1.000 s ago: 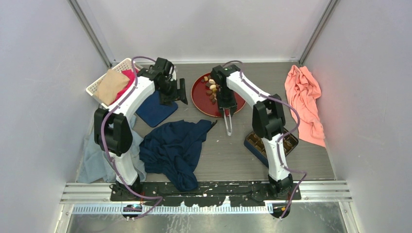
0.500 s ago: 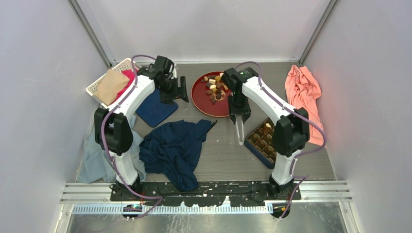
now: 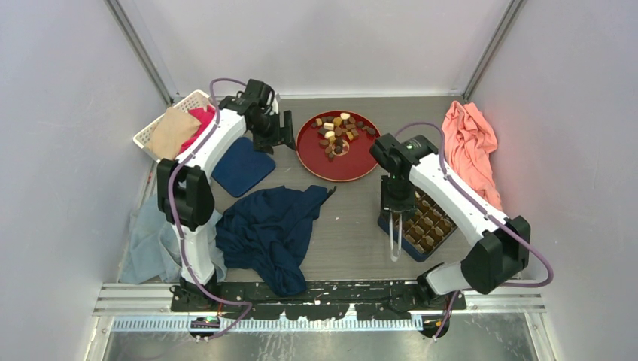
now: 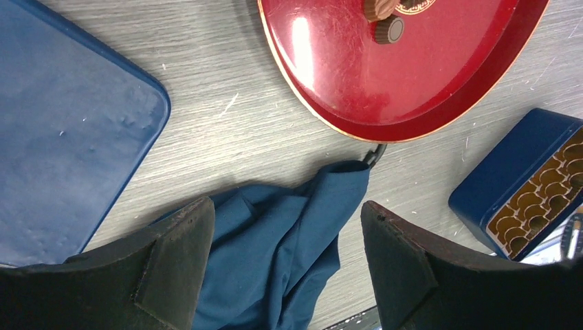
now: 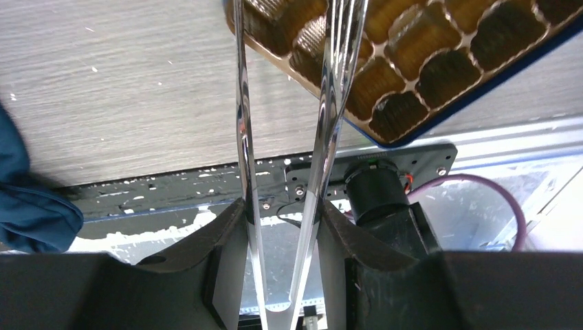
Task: Pack the chocolate
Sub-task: Place the fake chocolate in the packing box.
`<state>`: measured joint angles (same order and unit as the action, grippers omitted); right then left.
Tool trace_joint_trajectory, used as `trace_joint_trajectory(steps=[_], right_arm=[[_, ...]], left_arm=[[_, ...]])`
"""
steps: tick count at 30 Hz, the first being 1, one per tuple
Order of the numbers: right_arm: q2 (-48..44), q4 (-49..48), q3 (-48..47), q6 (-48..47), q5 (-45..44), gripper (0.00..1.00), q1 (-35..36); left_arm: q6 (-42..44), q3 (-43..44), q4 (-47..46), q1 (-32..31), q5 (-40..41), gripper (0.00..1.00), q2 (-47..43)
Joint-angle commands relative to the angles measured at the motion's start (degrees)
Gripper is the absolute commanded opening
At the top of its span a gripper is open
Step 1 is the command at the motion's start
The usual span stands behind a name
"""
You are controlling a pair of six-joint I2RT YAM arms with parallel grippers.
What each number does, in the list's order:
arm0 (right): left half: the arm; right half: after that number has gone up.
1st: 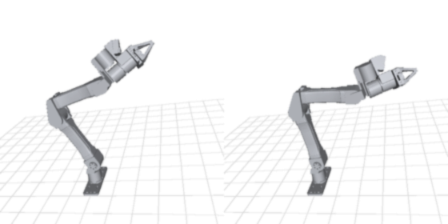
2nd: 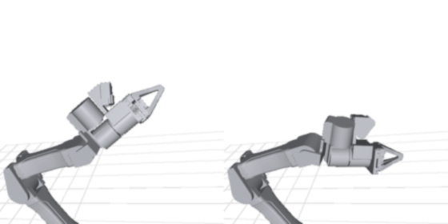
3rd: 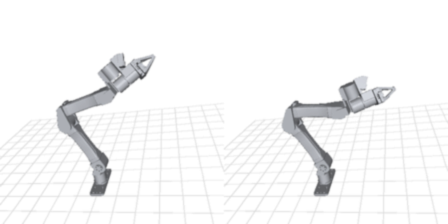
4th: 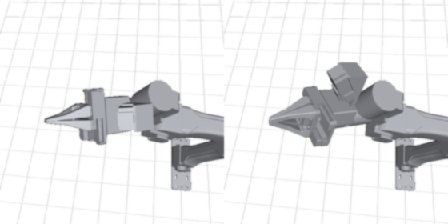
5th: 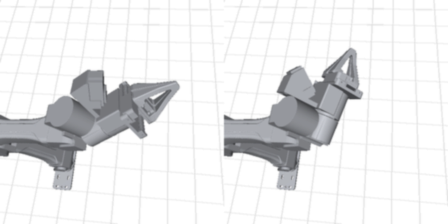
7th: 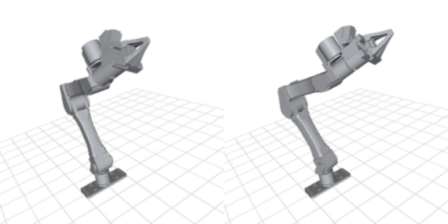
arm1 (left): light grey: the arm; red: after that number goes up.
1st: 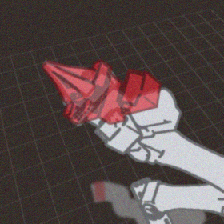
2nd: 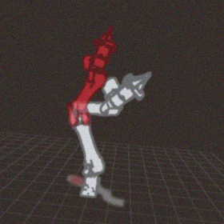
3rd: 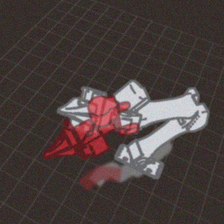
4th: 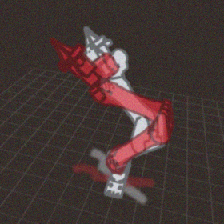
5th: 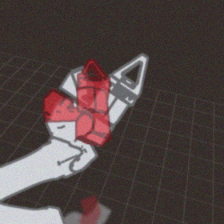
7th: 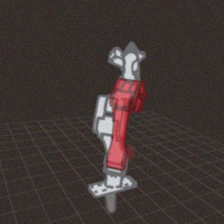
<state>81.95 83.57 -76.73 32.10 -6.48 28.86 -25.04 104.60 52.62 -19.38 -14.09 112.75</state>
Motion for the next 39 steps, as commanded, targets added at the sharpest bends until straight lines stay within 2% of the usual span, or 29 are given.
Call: trace_joint_trajectory(steps=[1,4,11,39], right_arm=[[-4.68,-0.5,4.9,6.29,2.32,0.27,-0.13],[-8.46,-2.6,9.27,9.05,3.6,0.27,-0.17],[-9.7,-2.19,12.95,9.07,1.14,0.27,-0.19],[-3.46,-5.18,15.22,5.25,2.65,0.27,-0.17]], left_arm=[[0.33,2.84,0.14,0.39,-1.36,0.78,0.45],[-0.44,3.06,0.11,0.35,-2.28,0.78,1.01],[-1.54,3.65,-0.07,0.3,-3.11,0.78,2.01],[-1.86,5.46,-0.06,0.3,-3.87,0.78,3.96]])
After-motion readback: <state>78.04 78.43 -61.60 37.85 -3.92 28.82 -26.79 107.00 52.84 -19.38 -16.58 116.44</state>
